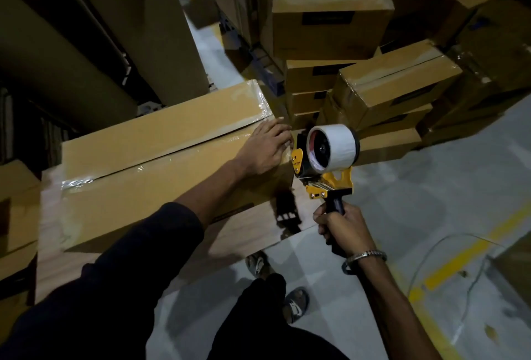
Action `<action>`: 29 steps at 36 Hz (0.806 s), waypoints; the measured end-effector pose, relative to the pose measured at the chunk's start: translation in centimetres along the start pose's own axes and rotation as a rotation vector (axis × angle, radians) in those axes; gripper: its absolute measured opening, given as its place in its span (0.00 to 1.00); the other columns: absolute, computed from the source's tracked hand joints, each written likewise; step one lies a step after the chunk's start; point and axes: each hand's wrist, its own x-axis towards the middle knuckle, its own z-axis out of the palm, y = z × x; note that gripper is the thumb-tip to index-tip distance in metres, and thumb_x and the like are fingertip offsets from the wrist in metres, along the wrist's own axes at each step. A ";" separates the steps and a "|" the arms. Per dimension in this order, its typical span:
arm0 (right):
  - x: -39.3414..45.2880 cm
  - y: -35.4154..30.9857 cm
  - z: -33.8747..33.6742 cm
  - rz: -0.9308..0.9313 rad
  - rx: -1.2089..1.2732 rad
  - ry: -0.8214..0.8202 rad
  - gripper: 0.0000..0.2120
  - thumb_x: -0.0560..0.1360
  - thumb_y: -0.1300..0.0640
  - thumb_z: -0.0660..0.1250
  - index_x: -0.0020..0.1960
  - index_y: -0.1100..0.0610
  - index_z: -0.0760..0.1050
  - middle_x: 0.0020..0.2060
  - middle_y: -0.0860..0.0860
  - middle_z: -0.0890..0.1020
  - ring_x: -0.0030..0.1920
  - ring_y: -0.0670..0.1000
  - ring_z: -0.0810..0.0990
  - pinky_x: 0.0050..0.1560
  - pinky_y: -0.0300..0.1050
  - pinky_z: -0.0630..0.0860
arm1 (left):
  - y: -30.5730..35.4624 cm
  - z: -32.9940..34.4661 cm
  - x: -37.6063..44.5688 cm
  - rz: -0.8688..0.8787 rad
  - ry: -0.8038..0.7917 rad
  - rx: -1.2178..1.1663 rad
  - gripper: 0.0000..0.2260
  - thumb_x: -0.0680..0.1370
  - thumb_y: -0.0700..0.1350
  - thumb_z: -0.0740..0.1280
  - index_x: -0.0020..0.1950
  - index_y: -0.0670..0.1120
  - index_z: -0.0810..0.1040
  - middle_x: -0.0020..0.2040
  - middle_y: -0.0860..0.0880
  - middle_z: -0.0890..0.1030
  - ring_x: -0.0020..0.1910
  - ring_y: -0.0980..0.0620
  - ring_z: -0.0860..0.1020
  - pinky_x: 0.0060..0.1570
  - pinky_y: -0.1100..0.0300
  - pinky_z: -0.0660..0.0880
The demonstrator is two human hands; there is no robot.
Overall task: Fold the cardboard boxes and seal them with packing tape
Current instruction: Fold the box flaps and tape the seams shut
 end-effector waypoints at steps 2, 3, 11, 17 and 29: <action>0.1 0.5 1.2 0.012 0.016 0.022 0.09 0.70 0.68 0.65 0.35 0.57 0.79 0.26 0.55 0.79 0.27 0.54 0.73 0.31 0.47 0.68 | -0.1 0.1 0.0 -0.008 0.000 -0.008 0.17 0.87 0.53 0.53 0.69 0.51 0.76 0.76 0.47 0.73 0.81 0.44 0.61 0.80 0.39 0.56; 0.0 0.7 1.8 0.017 0.025 0.033 0.11 0.69 0.69 0.64 0.33 0.57 0.79 0.25 0.56 0.78 0.26 0.54 0.72 0.30 0.46 0.68 | -0.1 0.2 0.1 -0.010 -0.001 -0.013 0.17 0.87 0.53 0.53 0.69 0.51 0.76 0.76 0.47 0.73 0.81 0.45 0.60 0.80 0.39 0.56; 0.3 1.6 2.7 0.166 0.265 -0.009 0.07 0.70 0.70 0.64 0.40 0.66 0.81 0.25 0.57 0.72 0.23 0.53 0.65 0.28 0.42 0.63 | -0.2 0.4 -0.1 0.001 -0.002 -0.008 0.17 0.87 0.53 0.53 0.67 0.52 0.77 0.76 0.47 0.73 0.81 0.44 0.60 0.80 0.39 0.55; 0.1 1.6 2.9 0.206 0.276 -0.050 0.09 0.70 0.69 0.63 0.43 0.70 0.82 0.26 0.57 0.71 0.24 0.53 0.64 0.28 0.43 0.62 | 0.0 0.3 -0.1 0.006 0.017 -0.013 0.16 0.87 0.52 0.53 0.65 0.51 0.78 0.75 0.46 0.73 0.81 0.44 0.61 0.79 0.38 0.57; 0.8 3.2 5.0 0.261 0.370 -0.044 0.07 0.68 0.68 0.65 0.40 0.68 0.81 0.25 0.55 0.70 0.22 0.53 0.63 0.27 0.43 0.63 | 0.6 -0.3 -0.4 -0.008 -0.005 -0.007 0.18 0.87 0.52 0.52 0.67 0.49 0.78 0.76 0.45 0.74 0.81 0.43 0.61 0.80 0.38 0.56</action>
